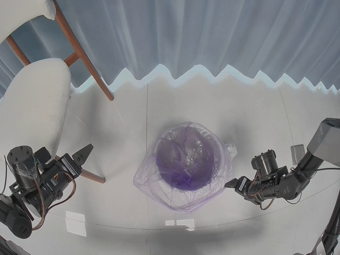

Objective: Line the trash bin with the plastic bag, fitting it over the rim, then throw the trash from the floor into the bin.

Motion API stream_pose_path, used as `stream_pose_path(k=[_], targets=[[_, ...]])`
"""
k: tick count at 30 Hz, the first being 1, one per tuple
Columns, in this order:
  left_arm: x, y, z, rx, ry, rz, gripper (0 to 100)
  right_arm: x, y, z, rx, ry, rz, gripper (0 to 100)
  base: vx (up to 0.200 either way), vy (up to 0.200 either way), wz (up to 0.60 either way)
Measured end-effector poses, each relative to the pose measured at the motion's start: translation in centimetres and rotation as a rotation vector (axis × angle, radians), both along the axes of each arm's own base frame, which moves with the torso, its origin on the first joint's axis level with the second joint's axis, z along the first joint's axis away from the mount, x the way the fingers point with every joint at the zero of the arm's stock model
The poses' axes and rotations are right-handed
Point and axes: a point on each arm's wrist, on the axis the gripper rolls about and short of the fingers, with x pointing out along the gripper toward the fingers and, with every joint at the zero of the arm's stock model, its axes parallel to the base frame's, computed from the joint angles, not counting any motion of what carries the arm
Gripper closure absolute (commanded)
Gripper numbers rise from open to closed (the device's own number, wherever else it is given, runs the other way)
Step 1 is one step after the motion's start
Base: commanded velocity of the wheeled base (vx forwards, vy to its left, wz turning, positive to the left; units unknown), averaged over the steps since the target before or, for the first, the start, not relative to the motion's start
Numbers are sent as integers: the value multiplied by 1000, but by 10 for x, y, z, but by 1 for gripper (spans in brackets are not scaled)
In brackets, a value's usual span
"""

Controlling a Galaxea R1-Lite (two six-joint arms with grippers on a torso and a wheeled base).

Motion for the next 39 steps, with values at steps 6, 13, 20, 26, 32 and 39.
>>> stream_pose_path(k=[6, 13, 20, 26, 32, 39], targets=[[1, -1, -1, 2, 4, -2, 0, 22, 3, -19, -103, -22, -13, 0, 0, 0, 0], [2, -1, -2, 4, 9, 0, 0, 49, 11, -51, -229, -96, 53, 0, 0, 0, 0], [2, -1, -3, 6, 11, -1, 0, 56, 13, -71, -283, -86, 92, 0, 0, 0, 0], [3, -1, -2, 5, 8, 1, 0, 46, 2, -65, -216, -67, 24, 0, 0, 0, 0], [2, 0, -3, 4, 9, 4, 0, 22, -30, -35, -123, -63, -40, 0, 0, 0, 0], [2, 0, -3, 4, 9, 4, 0, 4, -76, -5, -57, -92, -161, 0, 0, 0, 0]])
